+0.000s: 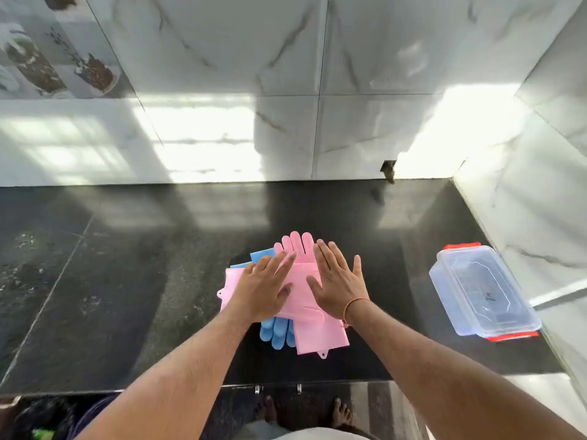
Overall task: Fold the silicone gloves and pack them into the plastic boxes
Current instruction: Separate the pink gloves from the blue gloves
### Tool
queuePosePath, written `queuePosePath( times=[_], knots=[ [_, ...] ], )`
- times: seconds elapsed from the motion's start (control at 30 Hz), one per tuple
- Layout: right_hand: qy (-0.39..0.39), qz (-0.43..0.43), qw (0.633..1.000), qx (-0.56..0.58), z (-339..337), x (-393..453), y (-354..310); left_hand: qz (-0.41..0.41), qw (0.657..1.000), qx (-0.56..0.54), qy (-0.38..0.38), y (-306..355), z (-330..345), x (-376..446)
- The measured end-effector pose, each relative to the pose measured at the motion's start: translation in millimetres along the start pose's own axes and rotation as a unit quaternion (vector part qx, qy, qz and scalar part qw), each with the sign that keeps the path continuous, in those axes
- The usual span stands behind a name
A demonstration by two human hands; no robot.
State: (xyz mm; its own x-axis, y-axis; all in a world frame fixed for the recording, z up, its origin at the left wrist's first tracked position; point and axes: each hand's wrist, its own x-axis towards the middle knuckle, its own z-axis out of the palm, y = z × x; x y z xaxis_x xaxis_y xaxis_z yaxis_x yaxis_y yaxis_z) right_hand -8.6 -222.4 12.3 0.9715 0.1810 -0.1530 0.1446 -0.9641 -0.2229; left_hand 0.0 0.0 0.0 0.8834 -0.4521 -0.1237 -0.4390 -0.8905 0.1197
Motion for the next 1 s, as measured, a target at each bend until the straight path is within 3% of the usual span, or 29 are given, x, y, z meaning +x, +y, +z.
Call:
queuePosePath(
  times=[0.1,0.23,0.67,0.83,1.0],
  knots=[
    [-0.056,0.018,0.998,0.003,17.6,-11.7,0.8,-0.032,0.997,-0.036,-0.057,-2.1,23.2,-11.0],
    [-0.079,0.027,0.996,0.032,27.1,-15.8,-1.3,-0.066,0.994,-0.080,-0.037,-1.5,33.1,-8.7],
    [0.012,0.136,0.984,0.116,15.6,6.5,-12.1,-0.066,0.974,-0.217,-0.016,-39.5,-5.0,8.6],
    [-0.016,0.205,0.968,0.143,18.5,6.2,-13.1,-0.141,0.952,-0.265,0.067,-90.2,-9.0,-12.1],
    [-0.038,0.301,0.931,0.202,24.9,6.4,-16.2,-0.310,0.913,-0.236,0.123,-129.9,-1.3,-32.1]
  ],
)
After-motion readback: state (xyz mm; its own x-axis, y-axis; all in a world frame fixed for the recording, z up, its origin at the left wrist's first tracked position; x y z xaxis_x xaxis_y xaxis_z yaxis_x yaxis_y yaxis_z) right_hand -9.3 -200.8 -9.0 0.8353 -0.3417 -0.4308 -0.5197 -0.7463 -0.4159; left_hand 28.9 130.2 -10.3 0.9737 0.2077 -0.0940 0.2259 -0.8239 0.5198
